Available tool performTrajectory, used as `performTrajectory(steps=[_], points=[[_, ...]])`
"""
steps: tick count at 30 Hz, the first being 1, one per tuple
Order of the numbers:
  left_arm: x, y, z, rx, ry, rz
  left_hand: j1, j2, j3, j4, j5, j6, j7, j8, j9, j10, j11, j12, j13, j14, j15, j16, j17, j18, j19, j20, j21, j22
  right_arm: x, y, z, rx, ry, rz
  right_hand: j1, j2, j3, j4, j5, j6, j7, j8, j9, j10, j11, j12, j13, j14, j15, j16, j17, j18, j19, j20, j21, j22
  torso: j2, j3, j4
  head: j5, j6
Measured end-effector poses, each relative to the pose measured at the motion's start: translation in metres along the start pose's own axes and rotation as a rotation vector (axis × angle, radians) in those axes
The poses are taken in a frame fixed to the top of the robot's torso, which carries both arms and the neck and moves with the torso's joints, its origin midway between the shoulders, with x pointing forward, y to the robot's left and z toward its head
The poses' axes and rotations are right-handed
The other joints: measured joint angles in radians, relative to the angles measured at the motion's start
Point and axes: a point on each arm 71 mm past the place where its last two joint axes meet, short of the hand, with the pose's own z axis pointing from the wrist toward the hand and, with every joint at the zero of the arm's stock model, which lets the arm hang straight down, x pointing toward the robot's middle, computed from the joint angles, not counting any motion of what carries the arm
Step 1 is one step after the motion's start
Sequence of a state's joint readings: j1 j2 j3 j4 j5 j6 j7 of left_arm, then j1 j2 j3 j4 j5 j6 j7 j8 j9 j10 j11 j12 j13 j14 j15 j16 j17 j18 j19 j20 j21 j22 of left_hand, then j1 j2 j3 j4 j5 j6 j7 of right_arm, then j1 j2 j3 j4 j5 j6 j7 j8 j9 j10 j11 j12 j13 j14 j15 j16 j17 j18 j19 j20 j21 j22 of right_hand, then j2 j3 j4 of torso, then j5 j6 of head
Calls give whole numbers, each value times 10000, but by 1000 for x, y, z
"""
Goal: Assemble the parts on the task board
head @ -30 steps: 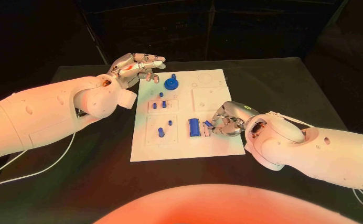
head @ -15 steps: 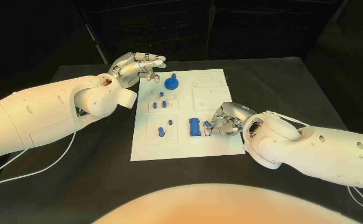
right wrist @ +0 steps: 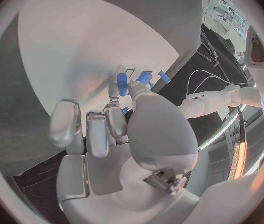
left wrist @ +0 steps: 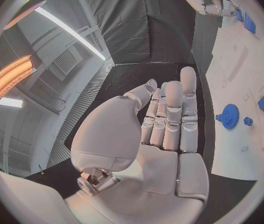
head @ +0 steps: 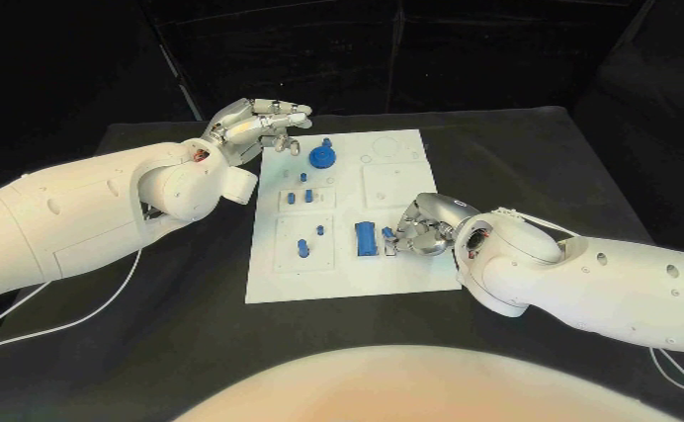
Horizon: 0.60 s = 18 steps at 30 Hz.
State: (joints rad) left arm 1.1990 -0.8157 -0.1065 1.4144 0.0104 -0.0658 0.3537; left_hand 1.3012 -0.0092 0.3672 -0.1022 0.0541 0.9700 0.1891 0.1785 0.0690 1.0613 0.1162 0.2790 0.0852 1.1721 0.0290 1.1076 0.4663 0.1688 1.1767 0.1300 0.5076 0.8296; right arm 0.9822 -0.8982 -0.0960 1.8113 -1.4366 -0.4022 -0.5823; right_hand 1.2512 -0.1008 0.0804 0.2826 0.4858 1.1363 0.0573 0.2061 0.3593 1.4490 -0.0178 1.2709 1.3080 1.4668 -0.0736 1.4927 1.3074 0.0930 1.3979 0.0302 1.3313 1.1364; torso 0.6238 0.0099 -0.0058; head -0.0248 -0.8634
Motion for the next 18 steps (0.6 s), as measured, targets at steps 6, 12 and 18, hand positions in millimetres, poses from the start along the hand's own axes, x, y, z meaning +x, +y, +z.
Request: performTrajectory(steps=[6, 12, 18], points=[[0, 0, 0, 0, 4, -1, 0, 0, 0, 0, 0, 0, 0, 40, 0, 0, 0, 0, -11, 0, 0, 0, 0, 1, 0, 0, 0, 0, 1, 1, 0, 11, 21, 12, -51, 52, -119, 38, 0, 0, 0, -1, 19, 8, -8, 39, 0, -36, -36, 0, -1, -1, 0, 0, 0, -1, 2, 3, -1, -1, -16], [0, 0, 0, -1, 15, -5, 0, 0, 0, 0, 0, 0, 0, 40, 0, 0, 0, 0, -11, 0, 0, 0, 0, 0, 0, 0, 0, 0, 1, 1, 1, 19, 30, 22, -359, 152, -382, 76, -30, 0, 0, -1, 63, 36, -37, 39, 0, -36, -36, 0, -1, 0, -1, 0, 0, -1, 6, 4, -1, 11, -35], [0, 0, 0, -3, 22, -7, 0, 0, 0, 0, 0, 0, 0, 40, 0, 0, 0, 0, -11, 0, 0, 0, 0, 0, 0, 0, 0, 0, 1, 1, 1, 21, 37, 25, -512, 249, -522, 76, -88, 55, -55, 4, 103, 56, -57, 39, -1, -14, -57, 0, 3, -1, -1, 1, 0, 19, 4, 4, -1, 12, -38]])
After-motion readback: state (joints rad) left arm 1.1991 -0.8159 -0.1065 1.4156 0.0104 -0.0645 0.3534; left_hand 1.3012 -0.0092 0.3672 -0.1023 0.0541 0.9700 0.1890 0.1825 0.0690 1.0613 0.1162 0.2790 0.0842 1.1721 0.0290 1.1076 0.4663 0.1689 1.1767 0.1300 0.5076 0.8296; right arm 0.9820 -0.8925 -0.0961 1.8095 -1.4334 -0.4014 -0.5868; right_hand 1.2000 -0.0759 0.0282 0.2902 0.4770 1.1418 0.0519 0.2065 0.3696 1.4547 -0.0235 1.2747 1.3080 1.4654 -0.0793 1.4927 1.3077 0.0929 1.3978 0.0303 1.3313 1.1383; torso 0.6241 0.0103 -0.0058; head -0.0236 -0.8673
